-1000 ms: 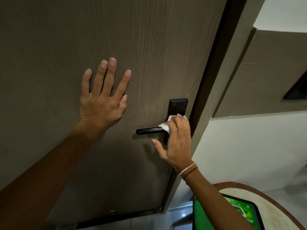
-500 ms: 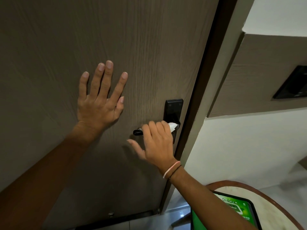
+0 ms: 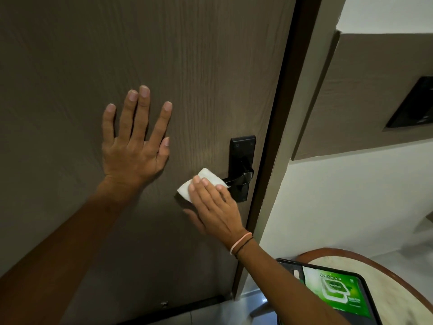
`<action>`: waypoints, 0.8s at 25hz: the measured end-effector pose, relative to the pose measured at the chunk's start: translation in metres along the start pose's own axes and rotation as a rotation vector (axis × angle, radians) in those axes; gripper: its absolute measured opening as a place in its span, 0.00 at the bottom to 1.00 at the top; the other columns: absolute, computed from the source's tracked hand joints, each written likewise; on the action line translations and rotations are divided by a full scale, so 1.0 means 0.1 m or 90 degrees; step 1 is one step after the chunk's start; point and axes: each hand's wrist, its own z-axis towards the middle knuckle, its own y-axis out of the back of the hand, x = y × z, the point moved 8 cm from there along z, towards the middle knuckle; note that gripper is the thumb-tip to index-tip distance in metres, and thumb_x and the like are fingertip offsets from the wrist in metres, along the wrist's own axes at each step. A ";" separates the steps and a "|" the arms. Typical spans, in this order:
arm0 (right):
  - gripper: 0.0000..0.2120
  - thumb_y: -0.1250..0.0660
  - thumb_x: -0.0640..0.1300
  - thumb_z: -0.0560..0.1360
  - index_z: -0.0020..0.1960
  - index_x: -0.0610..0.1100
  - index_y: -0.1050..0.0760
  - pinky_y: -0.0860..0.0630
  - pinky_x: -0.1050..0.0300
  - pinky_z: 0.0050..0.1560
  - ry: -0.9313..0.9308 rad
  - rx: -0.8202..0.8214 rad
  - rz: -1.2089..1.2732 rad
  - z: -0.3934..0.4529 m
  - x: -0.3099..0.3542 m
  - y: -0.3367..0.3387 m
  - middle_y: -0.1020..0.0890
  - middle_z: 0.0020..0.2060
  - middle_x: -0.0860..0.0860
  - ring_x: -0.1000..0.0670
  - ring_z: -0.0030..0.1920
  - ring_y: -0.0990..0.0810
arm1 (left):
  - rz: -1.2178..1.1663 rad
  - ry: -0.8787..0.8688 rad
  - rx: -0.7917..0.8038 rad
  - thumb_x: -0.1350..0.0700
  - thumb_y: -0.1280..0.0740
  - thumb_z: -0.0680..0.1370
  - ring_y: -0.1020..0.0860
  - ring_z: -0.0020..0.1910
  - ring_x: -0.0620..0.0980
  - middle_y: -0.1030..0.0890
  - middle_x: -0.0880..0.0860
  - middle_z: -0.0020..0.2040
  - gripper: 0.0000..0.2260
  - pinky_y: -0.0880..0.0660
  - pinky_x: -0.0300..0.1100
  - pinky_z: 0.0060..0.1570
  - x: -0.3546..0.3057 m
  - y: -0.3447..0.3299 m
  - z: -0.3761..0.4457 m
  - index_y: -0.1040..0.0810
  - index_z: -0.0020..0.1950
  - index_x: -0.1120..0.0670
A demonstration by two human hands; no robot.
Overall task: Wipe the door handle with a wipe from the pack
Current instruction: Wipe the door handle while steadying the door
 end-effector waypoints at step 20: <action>0.37 0.40 0.51 0.84 0.84 0.39 0.54 0.59 0.47 0.85 -0.018 0.035 0.039 0.25 0.33 0.02 0.56 0.85 0.43 0.46 0.85 0.56 | -0.032 0.030 0.035 0.48 0.42 0.86 0.61 0.85 0.54 0.35 0.66 0.80 0.30 0.59 0.57 0.83 0.01 0.02 0.01 0.47 0.87 0.52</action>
